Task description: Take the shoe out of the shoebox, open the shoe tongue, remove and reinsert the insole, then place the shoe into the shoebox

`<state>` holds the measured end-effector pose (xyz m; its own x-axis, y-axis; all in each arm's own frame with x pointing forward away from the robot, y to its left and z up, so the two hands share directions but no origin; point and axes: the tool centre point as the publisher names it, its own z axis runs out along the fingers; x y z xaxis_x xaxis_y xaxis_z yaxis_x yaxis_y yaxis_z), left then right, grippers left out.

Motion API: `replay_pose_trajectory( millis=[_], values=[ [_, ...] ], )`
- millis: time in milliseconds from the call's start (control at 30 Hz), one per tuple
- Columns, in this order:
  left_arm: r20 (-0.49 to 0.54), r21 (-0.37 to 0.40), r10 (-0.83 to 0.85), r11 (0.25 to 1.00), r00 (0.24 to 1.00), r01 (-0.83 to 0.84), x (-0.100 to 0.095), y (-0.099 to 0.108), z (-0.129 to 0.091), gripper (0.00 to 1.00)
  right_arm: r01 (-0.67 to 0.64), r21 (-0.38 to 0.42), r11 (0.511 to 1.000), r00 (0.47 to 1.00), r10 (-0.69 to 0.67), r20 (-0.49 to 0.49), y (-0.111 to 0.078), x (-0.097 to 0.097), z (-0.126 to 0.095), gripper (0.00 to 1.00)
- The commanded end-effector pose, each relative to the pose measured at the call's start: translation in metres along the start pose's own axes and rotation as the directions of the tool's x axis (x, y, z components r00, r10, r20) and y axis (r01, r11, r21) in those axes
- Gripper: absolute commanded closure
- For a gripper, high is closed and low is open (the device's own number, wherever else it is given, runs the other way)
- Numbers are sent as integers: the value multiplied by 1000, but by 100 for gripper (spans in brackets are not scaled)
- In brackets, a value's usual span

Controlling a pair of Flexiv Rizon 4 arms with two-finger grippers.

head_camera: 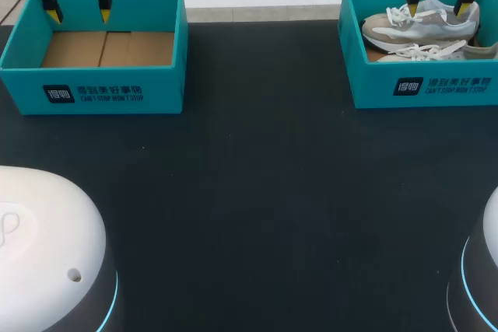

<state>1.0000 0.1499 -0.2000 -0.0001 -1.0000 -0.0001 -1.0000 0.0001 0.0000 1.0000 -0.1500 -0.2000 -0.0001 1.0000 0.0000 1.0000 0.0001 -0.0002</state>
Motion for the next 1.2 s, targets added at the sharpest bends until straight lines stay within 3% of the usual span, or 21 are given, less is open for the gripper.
replay_pose_trajectory(
  millis=[33,267,600,767,933,1200],
  values=[
    [0,0,0,1000,1000,0,0,0,0,0,0,0,1000,1000,0,0,0,0,0,0],
    [0,0,0,1000,1000,0,0,0,0,0,0,0,1000,1000,0,0,0,0,0,0],
    [0,0,0,1000,1000,0,0,0,0,0,-30,-88,996,999,33,38,-20,-74,-1,0],
    [0,0,0,1000,1000,0,0,0,0,0,-32,-101,994,996,39,75,-26,-103,12,0],
    [0,0,0,1000,1000,0,0,0,0,0,13,-126,992,999,-7,49,-22,-127,29,0],
    [0,0,0,1000,1000,0,0,0,0,0,13,-126,992,999,-7,49,-22,-127,29,0]
  ],
)
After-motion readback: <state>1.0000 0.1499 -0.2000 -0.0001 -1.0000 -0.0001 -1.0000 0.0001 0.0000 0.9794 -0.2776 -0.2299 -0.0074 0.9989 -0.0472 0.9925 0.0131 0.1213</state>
